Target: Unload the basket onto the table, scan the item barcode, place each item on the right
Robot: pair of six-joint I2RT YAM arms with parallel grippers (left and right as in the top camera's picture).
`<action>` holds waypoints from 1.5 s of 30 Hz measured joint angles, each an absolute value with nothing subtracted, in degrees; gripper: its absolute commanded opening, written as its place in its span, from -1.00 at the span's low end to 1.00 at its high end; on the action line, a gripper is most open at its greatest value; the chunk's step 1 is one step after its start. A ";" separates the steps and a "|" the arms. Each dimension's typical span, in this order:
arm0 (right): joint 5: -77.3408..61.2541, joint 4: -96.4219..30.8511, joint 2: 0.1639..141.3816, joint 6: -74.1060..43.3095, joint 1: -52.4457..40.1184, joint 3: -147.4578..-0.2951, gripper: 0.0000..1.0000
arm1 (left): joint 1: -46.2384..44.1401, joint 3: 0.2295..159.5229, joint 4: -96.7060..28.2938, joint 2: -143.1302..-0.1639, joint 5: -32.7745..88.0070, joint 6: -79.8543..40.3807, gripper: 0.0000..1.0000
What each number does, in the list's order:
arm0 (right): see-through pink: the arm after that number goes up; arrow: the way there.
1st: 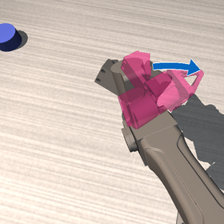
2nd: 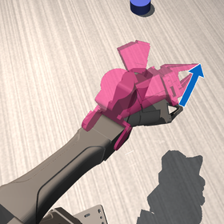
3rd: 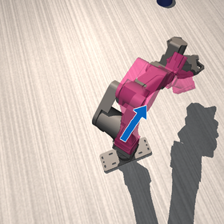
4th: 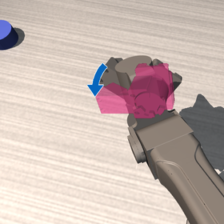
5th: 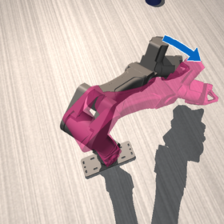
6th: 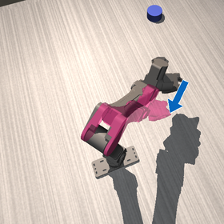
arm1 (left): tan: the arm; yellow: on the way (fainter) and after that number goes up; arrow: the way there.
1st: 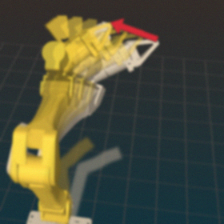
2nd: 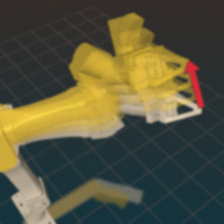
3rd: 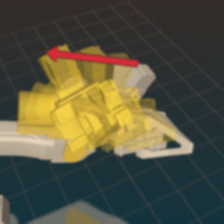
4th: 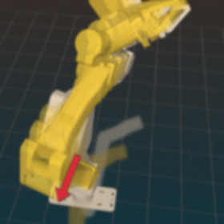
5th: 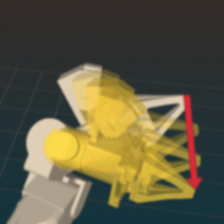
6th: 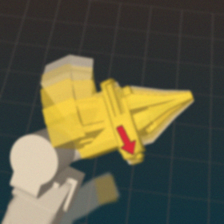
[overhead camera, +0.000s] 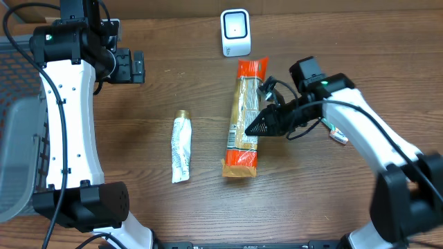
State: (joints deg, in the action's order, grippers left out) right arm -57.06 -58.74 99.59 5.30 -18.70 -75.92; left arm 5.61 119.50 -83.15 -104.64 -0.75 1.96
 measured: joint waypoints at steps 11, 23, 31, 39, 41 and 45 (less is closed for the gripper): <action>-61.12 -58.22 94.65 8.43 -18.76 -76.07 -0.93 | 5.61 119.50 -83.15 -104.64 -0.75 1.96 0.99; -11.64 -33.52 94.67 -4.56 -27.83 -76.05 -0.93 | 5.61 119.50 -83.15 -104.64 -0.73 1.96 0.99; 7.84 -12.05 96.53 12.97 -30.37 -76.07 -0.93 | 5.61 119.50 -83.15 -104.64 -0.73 1.96 0.99; 16.32 11.42 106.10 29.52 -30.37 -76.07 -0.93 | 5.61 119.50 -83.18 -104.64 -0.75 1.96 0.99; 18.39 17.61 108.73 33.01 -30.37 -76.07 -0.93 | 5.61 119.50 -83.15 -104.64 -0.75 1.96 0.99; 21.69 25.71 113.32 38.81 -30.35 -76.84 -0.93 | 5.61 119.50 -83.15 -104.64 -0.73 1.96 1.00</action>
